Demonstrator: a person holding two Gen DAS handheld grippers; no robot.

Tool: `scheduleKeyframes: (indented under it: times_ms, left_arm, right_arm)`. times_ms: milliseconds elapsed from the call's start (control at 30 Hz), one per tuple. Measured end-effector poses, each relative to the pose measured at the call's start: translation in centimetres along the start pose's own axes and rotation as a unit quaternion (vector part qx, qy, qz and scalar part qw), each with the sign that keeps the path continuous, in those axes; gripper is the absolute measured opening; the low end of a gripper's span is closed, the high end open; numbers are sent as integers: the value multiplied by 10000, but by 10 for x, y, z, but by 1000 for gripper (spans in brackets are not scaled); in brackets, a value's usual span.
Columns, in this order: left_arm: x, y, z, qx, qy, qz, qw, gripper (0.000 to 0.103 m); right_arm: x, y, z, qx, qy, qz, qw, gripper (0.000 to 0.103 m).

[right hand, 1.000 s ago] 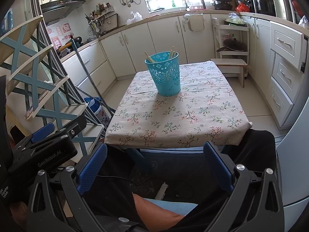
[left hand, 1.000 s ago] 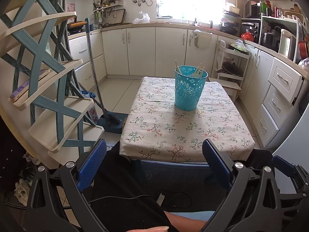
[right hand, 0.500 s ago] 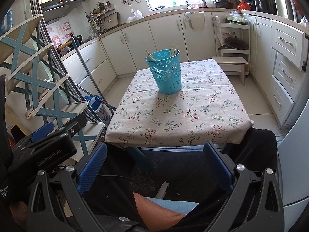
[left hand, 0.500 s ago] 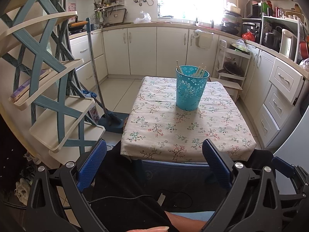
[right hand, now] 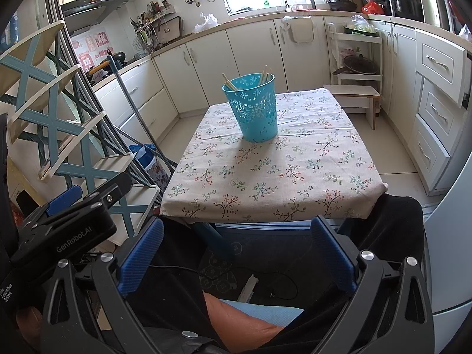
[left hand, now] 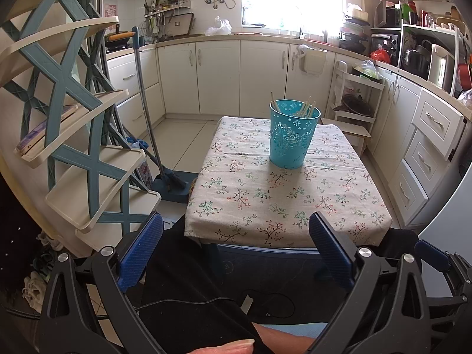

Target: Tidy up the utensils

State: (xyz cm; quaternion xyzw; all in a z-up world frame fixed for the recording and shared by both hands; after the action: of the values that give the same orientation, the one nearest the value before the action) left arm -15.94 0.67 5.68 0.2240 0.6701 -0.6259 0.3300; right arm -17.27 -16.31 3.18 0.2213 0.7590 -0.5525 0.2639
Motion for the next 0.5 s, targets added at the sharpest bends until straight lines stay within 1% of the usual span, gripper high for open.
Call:
scheduleKeyframes:
  times_ms: [500]
  left_arm:
    - [0,0,0,-7,2,1,10000,95]
  right_arm:
    - [0,0,0,-4,1,-3,10000,96]
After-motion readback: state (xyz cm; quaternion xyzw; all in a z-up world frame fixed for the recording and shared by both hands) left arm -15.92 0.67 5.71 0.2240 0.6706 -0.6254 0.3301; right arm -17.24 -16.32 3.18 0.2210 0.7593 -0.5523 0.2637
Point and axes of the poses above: each gripper's, at about its wrist camera, not at the fingertips, and y roughly the way its jaws point, z to its right, x to its underside, the point moved 4 cm from there along y, roughly the way its jaws point, and after that the axes turned 5 degrees about -z, right-handed, at the moved point
